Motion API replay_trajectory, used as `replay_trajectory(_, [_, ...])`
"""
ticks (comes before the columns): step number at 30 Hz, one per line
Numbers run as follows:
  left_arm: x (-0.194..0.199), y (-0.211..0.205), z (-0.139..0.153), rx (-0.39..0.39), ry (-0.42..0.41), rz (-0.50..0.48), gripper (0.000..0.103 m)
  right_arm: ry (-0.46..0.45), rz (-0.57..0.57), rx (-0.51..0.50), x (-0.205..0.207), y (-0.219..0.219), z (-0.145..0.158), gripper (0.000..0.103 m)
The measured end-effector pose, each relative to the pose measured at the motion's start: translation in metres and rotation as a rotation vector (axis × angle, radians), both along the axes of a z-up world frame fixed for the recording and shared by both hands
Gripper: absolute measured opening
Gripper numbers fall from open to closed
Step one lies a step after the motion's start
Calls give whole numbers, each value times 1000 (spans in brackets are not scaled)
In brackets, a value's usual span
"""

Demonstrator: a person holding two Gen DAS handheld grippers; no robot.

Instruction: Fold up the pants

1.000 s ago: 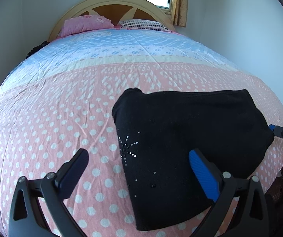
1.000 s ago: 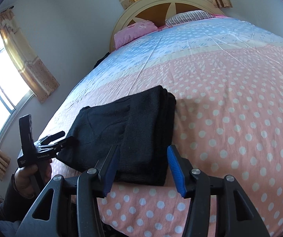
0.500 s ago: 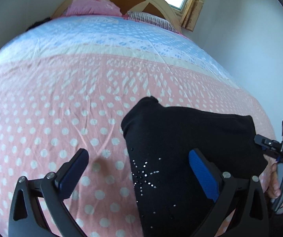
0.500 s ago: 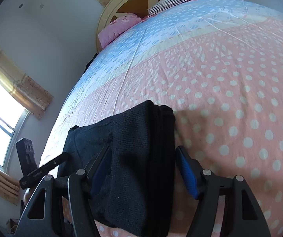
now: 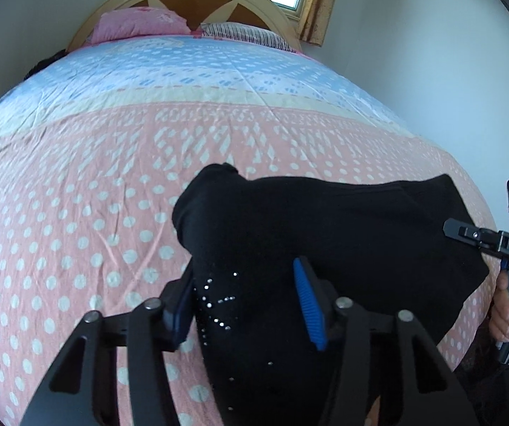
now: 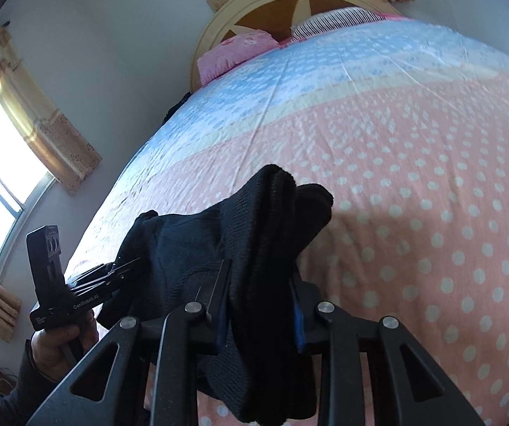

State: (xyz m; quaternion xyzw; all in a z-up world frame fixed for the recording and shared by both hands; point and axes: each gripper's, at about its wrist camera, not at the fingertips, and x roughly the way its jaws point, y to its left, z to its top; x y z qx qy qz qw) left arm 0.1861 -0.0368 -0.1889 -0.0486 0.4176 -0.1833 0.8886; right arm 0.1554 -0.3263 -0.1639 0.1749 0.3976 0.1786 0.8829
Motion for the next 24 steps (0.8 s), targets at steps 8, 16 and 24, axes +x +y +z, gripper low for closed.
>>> replay_trajectory(8, [-10,8,20,9,-65,36,13,-55,76,-51,9,21,37,28])
replay_trajectory(16, [-23,36,48,11,-133,103,12,-88,175,-84,34,69,60,27])
replay_trajectory(24, [-34,86,66,15,-172,207,12,-90,275,-90,63,127,65,27])
